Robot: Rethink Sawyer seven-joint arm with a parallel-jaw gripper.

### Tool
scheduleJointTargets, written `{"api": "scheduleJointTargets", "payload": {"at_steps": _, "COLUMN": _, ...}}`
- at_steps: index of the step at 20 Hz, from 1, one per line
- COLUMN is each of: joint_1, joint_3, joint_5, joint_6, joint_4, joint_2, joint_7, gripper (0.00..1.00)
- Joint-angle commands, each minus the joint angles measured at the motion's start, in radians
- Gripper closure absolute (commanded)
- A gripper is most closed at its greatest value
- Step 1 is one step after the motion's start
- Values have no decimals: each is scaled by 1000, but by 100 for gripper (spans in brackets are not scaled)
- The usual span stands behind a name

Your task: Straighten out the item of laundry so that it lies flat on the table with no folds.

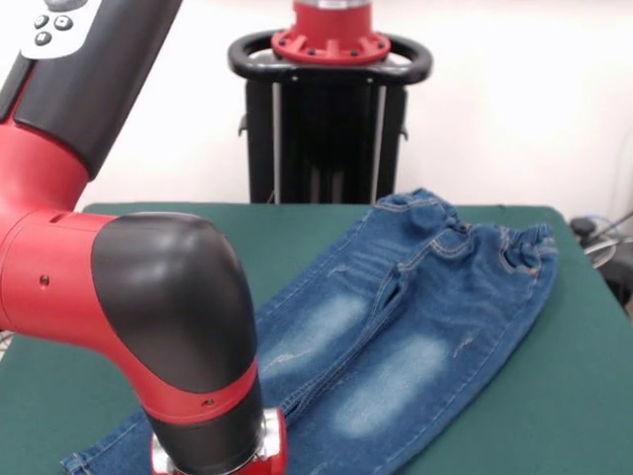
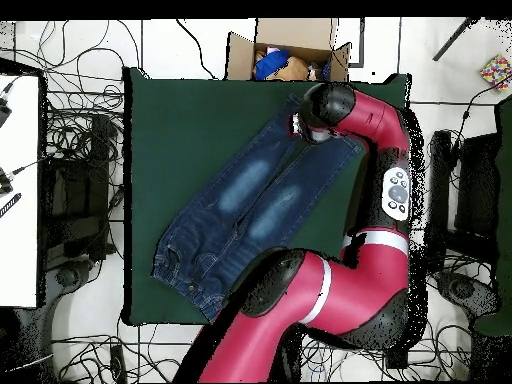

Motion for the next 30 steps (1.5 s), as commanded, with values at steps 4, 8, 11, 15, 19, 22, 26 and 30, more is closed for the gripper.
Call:
{"api": "scheduleJointTargets", "payload": {"at_steps": 4, "joint_1": 37, "joint_3": 61, "joint_5": -28, "joint_6": 3, "joint_4": 19, "joint_2": -32, "joint_7": -84, "gripper": 0}}
{"api": "scheduleJointTargets", "payload": {"at_steps": 8, "joint_1": 49, "joint_3": 44, "joint_5": -20, "joint_6": 24, "joint_4": 63, "joint_2": -94, "joint_7": -61, "gripper": 0}}
{"api": "scheduleJointTargets", "payload": {"at_steps": 11, "joint_1": 60, "joint_3": 32, "joint_5": -13, "joint_6": 46, "joint_4": 94, "joint_2": -150, "joint_7": -43, "gripper": 0}}
{"api": "scheduleJointTargets", "payload": {"at_steps": 15, "joint_1": 73, "joint_3": 30, "joint_5": 9, "joint_6": 61, "joint_4": 143, "joint_2": -239, "joint_7": -19, "gripper": 0}}
{"api": "scheduleJointTargets", "payload": {"at_steps": 19, "joint_1": 85, "joint_3": 20, "joint_5": 22, "joint_6": 69, "joint_4": 196, "joint_2": -318, "joint_7": 27, "gripper": 0}}
{"api": "scheduleJointTargets", "payload": {"at_steps": 22, "joint_1": 99, "joint_3": 7, "joint_5": 24, "joint_6": 108, "joint_4": 210, "joint_2": -354, "joint_7": 60, "gripper": 0}}
{"api": "scheduleJointTargets", "payload": {"at_steps": 26, "joint_1": 98, "joint_3": -16, "joint_5": 37, "joint_6": 72, "joint_4": 353, "joint_2": -449, "joint_7": 97, "gripper": 0}}
{"api": "scheduleJointTargets", "payload": {"at_steps": 30, "joint_1": 96, "joint_3": -48, "joint_5": 38, "joint_6": -45, "joint_4": 554, "joint_2": -582, "joint_7": 141, "gripper": 0}}
